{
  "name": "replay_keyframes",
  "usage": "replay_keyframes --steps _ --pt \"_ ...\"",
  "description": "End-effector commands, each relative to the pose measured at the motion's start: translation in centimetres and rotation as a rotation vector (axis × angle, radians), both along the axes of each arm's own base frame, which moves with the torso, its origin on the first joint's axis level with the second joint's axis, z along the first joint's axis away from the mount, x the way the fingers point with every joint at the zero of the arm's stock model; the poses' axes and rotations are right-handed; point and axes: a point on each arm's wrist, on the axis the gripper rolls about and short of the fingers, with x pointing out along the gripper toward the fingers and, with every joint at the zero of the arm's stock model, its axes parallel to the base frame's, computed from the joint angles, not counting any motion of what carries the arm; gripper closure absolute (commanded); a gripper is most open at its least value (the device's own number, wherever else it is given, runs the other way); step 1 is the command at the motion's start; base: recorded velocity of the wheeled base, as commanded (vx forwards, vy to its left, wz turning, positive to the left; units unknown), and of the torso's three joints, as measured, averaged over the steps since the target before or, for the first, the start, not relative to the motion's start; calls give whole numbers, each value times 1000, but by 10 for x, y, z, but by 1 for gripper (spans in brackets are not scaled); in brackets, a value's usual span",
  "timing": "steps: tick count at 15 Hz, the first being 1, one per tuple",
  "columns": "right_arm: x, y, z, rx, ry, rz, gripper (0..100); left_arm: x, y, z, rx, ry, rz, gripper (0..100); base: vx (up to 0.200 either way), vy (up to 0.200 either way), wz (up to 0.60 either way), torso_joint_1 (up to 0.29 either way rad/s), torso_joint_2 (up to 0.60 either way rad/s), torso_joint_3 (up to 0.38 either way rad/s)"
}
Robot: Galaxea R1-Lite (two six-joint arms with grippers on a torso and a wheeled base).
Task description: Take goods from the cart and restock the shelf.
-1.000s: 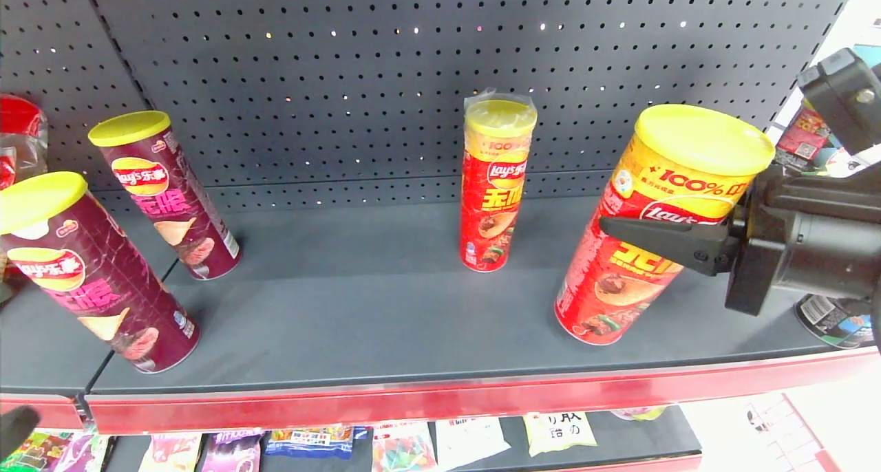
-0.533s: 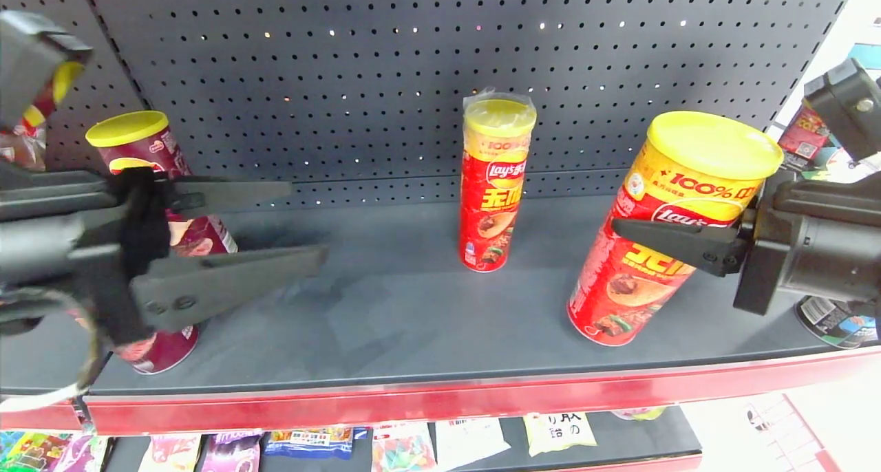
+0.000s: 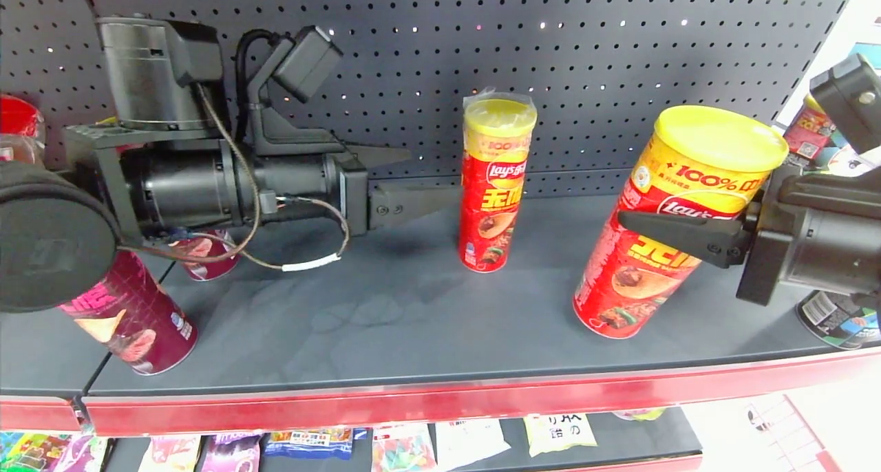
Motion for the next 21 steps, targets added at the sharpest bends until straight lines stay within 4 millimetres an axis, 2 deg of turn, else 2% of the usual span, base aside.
replay_keyframes --steps 1,10,16,21 --pt "0 0 0 0 1 1 100 19 -12 -12 26 9 12 0 0 0 0 0 0 0" --pt "0 0 0 0 -1 -1 100 50 -45 -12 26 -42 27 0 0 0 0 0 0 0" --pt "0 0 0 9 10 -7 100 62 -55 -21 44 -50 29 0 0 0 0 0 0 0" --pt "0 0 0 9 8 -9 100 72 -76 -19 31 -67 -4 0 0 0 0 0 0 0"
